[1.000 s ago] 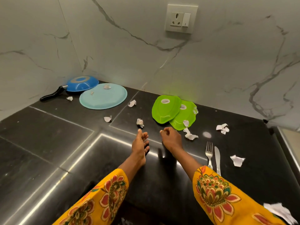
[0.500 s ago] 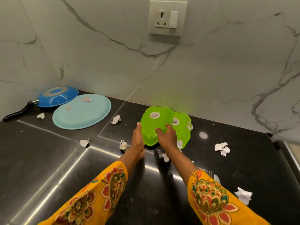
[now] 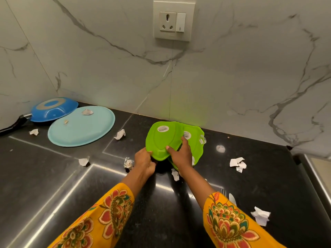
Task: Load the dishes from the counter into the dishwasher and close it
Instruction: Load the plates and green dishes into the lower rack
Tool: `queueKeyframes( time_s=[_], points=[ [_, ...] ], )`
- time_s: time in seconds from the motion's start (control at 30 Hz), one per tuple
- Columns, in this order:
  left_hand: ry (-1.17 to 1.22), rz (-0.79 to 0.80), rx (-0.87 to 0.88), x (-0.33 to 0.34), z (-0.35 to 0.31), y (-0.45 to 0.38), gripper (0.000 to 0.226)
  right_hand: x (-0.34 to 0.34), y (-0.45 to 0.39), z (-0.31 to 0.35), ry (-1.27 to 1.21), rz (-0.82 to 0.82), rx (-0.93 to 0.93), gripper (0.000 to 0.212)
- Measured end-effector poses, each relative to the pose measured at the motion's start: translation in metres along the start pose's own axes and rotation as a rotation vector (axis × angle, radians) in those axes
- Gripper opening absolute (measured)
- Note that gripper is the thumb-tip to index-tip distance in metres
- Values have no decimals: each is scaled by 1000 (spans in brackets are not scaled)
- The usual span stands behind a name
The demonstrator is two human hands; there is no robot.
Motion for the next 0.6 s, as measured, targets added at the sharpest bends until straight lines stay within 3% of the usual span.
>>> queueKeyframes(
  time_s=[0.23,0.4,0.6],
  points=[
    [49,75,-75,-20,11,54,36,-12,26,-10,-162,-116,72,61],
    [93,135,-106,-40,27,88,30,-19,53,-21,-254,-193,113,26],
    [79,228,-106,-67,47,140,29,-31,104,-23,-272,-208,66,46]
  ],
)
Point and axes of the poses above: each hand's wrist, its own y-axis away from the middle knuckle, its own x-axis out of the palm, z = x × y, the point moved 6 cm from there along -y, towards the middle knuckle, and after that the axes turned 7 degrees about -y, right-handed, at the moved point
